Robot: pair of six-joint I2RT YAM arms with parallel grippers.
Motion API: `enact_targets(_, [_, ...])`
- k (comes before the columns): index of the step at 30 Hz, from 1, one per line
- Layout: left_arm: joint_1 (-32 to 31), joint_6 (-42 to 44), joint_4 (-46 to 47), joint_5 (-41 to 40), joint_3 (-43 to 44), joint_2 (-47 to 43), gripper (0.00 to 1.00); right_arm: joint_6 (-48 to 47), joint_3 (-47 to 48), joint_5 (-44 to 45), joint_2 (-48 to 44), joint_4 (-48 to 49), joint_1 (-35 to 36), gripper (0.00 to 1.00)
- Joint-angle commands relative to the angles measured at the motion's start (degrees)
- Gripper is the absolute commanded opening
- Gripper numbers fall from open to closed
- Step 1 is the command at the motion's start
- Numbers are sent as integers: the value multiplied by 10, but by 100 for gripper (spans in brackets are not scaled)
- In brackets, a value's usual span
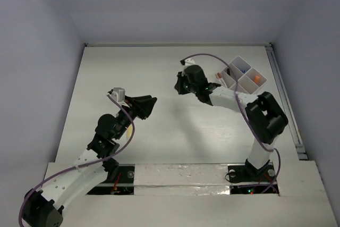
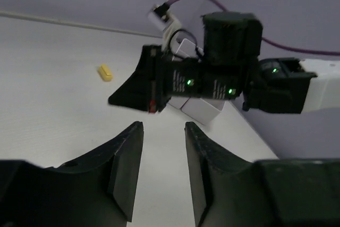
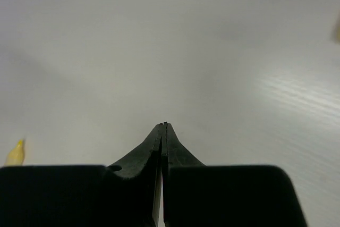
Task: Sort the stationery into containers
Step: Move the pen to the center of the board.
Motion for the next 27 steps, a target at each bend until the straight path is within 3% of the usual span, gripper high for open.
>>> enact_targets(1, [-3,-18,-7,-30,4,-39,30,38,41,-68,35,19,70,7])
enact_targets(5, [-3,-33,-45,-56,17,-75,27,49,80,-70,83,11,143,23])
enact_targets(6, [-3,-35,-51,-62,19,-82,26,52,86,-72,92,12,155,37])
enact_targets(9, [-3,-44,-80,-75,33,-109,27,57,107,-67,126,10,198,66])
enact_targets(10, [-3,-44,-88,-79,41,-124,30,57,113,-59,144,6,215,69])
enact_targets(19, [-3,-42,-161,-132,77,-189,56,38,199,4,209,-55,283,75])
enact_targets(27, [-3,-39,-185,-140,92,-199,62,-3,314,63,282,-168,320,77])
